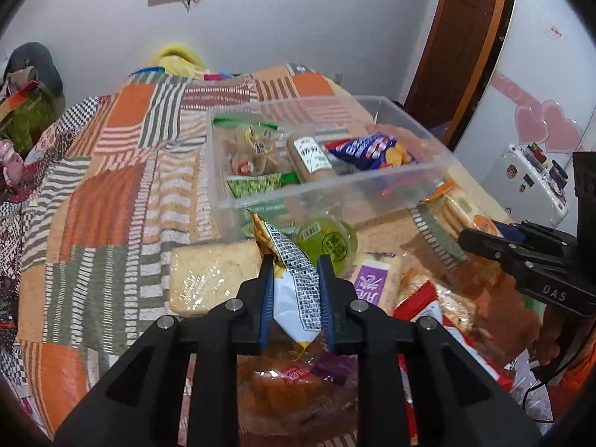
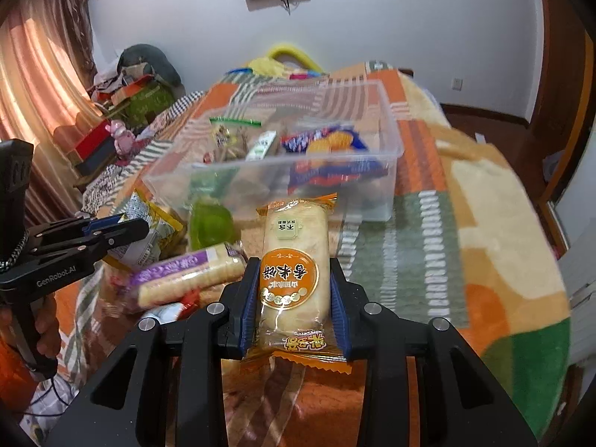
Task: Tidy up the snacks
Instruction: 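Grasp a white snack packet with left tool while right tool grasps orange-labelled bread, then place both held packs into the clear box and open both tools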
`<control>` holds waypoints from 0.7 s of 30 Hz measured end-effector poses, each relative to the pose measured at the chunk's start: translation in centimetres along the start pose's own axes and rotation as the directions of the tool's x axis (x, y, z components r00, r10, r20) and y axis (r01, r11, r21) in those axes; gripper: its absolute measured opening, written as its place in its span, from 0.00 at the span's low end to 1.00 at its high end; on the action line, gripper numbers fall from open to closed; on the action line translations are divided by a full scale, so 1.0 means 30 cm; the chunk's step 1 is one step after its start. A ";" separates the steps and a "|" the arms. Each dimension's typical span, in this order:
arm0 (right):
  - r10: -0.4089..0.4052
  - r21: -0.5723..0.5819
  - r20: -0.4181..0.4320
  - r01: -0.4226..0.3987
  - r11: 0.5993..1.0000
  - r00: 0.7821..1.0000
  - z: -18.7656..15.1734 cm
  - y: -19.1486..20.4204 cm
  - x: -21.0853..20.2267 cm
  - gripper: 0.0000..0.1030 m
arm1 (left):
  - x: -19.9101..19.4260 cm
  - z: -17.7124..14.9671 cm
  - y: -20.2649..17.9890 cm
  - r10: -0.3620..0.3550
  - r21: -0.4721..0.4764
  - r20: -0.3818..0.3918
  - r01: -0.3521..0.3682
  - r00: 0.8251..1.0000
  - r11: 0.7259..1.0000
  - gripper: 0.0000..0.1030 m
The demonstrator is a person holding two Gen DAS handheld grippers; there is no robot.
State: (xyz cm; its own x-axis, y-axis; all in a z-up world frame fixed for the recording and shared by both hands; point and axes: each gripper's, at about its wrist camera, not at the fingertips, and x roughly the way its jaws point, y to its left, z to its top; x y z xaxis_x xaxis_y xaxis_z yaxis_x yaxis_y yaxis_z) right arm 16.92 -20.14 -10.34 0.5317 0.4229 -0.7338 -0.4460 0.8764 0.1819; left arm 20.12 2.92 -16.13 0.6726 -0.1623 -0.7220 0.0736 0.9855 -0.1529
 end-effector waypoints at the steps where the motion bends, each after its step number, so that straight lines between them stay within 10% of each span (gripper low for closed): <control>1: -0.003 -0.003 0.011 0.003 1.000 1.000 0.007 0.001 -0.014 0.30 | -0.015 0.006 0.001 -0.003 -0.003 0.008 0.003 1.000 1.000 0.21; 21: -0.009 -0.011 0.142 0.011 1.000 0.990 0.211 0.036 -0.005 0.30 | -0.023 0.241 0.039 0.030 -0.016 0.127 -0.028 0.991 0.999 0.21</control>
State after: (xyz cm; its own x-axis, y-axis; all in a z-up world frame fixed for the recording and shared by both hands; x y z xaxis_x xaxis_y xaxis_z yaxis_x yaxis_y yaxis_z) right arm 20.91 -17.82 -5.89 0.6324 0.4436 -0.6350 -0.4483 0.8781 0.1669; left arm 25.07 4.54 -10.92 0.7628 -0.1248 -0.6345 0.0426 0.9888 -0.1433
